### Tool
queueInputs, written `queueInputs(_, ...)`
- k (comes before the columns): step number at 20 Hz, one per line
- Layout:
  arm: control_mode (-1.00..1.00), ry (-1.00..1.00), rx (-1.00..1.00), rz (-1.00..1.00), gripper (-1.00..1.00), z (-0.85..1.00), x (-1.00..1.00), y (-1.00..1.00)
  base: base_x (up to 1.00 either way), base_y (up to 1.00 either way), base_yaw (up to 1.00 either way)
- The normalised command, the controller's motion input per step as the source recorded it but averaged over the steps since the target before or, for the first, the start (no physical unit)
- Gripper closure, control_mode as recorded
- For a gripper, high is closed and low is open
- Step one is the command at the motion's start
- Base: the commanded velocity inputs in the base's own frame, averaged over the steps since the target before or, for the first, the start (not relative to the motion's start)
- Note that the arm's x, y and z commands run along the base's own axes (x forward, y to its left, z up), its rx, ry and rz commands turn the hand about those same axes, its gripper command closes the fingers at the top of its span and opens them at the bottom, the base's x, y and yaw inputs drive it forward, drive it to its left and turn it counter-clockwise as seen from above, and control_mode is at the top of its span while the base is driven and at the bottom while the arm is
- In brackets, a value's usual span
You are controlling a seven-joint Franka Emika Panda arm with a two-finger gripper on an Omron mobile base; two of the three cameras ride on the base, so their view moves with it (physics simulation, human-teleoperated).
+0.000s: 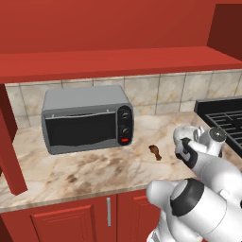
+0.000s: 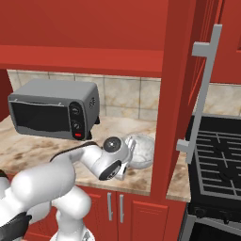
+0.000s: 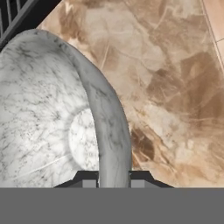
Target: Retrieve the bowl from the cabinet, then place the raw meat into the bowl to avoid contamination.
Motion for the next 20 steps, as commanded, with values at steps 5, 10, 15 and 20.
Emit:
queueInputs(5,-1.0,-0.02,0.0,0.0,1.0,-0.28,0.16,-0.01,0.0,0.0,0.0)
queueInputs(10,-1.0,-0.01,0.0,0.01,1.0,-0.2,0.07,0.0,0.0,0.0,0.0)
queueInputs(15,-1.0,0.0,0.01,0.0,-1.0,-0.07,0.01,0.0,0.0,0.0,0.0)
queueInputs(20,-1.0,0.0,0.0,0.0,-1.0,0.0,0.0,0.0,0.0,0.0,0.0)
